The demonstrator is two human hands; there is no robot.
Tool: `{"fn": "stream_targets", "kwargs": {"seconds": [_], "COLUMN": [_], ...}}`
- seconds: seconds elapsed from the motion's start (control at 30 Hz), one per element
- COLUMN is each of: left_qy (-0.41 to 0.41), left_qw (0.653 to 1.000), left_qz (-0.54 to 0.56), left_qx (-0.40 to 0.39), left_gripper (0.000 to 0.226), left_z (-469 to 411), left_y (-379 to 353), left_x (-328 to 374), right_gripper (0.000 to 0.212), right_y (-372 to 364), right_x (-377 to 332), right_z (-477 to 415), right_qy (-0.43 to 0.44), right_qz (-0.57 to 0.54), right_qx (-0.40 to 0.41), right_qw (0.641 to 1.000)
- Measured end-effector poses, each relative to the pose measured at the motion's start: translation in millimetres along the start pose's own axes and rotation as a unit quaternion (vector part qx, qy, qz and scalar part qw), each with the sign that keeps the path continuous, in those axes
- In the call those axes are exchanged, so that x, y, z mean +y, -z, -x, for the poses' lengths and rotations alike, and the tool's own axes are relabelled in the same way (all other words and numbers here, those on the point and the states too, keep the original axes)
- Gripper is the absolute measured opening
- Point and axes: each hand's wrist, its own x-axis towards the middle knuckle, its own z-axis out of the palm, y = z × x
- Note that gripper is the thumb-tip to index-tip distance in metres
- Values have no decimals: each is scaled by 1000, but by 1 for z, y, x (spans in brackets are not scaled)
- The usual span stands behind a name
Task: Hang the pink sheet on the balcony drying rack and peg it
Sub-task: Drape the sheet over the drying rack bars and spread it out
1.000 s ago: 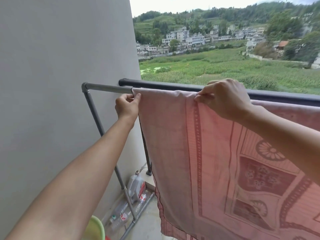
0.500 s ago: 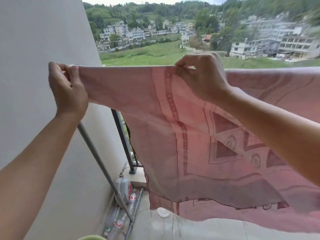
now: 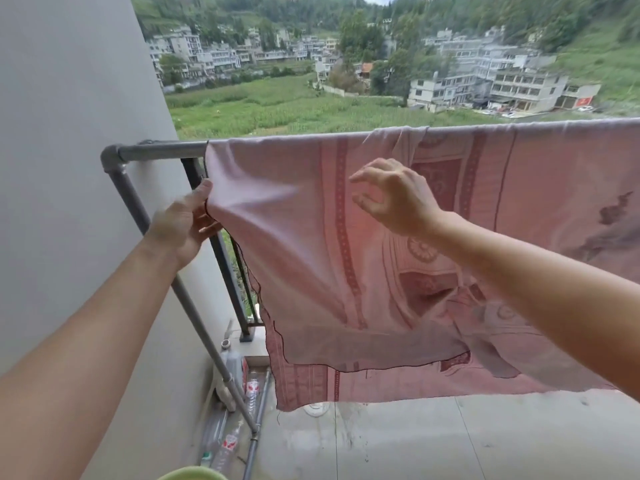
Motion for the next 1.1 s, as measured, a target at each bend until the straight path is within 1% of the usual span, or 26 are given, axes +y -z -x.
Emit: {"fn": "stream_targets", "kwargs": {"seconds": [0.07, 0.1, 0.17, 0.23, 0.3, 0.37, 0.43, 0.5, 0.53, 0.57, 0.6, 0.63, 0.67, 0.73, 0.77, 0.8, 0.83, 0.87, 0.93, 0.97, 1.0, 1.03, 1.07, 1.1], "left_qy": [-30, -53, -104, -151, -182, -194, -197, -194, -189, -175, -175, -180, -182, -158, -154, -135, -122, -93, -41, -31, -29, -30, -30, -34], "left_qw": [999, 998, 992, 983, 975, 975, 974, 972, 971, 972, 968, 964, 956, 932, 924, 922, 923, 933, 955, 965, 973, 978, 981, 983], "left_qz": [23, 37, 65, 84, 103, 93, 89, 63, 57, 52, 30, -15, -82, -224, -263, -290, -298, -280, -226, -198, -170, -151, -142, -130], "left_qx": [1, 10, 42, 63, 69, 57, 72, 116, 135, 149, 175, 197, 214, 236, 231, 219, 212, 207, 188, 171, 154, 138, 129, 122], "left_gripper": [10, 12, 4, 17, 20, 17, 17, 16, 15, 22, 31, 29, 21, 24, 26, 26, 26, 26, 24, 18, 9, 9, 15, 17], "left_z": [-1, -2, 6, 16, 24, 35, 41, 43, 45, 37, 28, 21, 31, 45, 55, 63, 64, 65, 61, 58, 56, 54, 50, 48], "left_y": [-14, -16, -16, -10, 1, 7, 7, 27, 42, 58, 71, 80, 73, 57, 47, 42, 41, 33, 13, 4, -9, -20, -27, -38], "left_x": [17, 26, 48, 70, 81, 80, 71, 72, 74, 75, 69, 60, 47, 5, -15, -28, -35, -36, -27, -21, -13, -5, 0, 5], "right_gripper": [41, 46, 53, 56, 51, 35, 23, 20, 20, 21, 22, 22, 22, 18, 15, 13, 12, 11, 12, 18, 26, 34, 38, 38], "right_y": [24, 34, 50, 62, 70, 67, 65, 67, 72, 78, 83, 84, 78, 70, 65, 65, 69, 71, 84, 86, 89, 90, 90, 91], "right_x": [16, 24, 41, 55, 63, 69, 76, 67, 57, 50, 49, 50, 52, 59, 61, 60, 58, 54, 52, 52, 56, 61, 65, 72], "right_z": [-17, -25, -37, -47, -55, -52, -44, -45, -46, -47, -45, -39, -33, -17, -12, -9, -8, -10, -15, -20, -24, -28, -30, -31], "right_qy": [-34, -54, -85, -118, -137, -136, -132, -121, -107, -96, -90, -89, -88, -85, -89, -90, -84, -72, -46, -43, -51, -68, -89, -102], "right_qz": [41, 61, 89, 88, 78, 68, 56, 32, 20, 4, -11, -16, -6, 31, 41, 44, 41, 35, 27, 37, 50, 63, 70, 64], "right_qx": [38, 43, 42, 32, 23, 3, -9, 33, 74, 122, 154, 157, 126, -1, -53, -81, -89, -83, -51, -29, -13, -8, -15, -24], "right_qw": [998, 996, 992, 989, 987, 988, 990, 992, 991, 988, 984, 983, 988, 996, 994, 992, 992, 993, 997, 998, 997, 996, 993, 992]}}
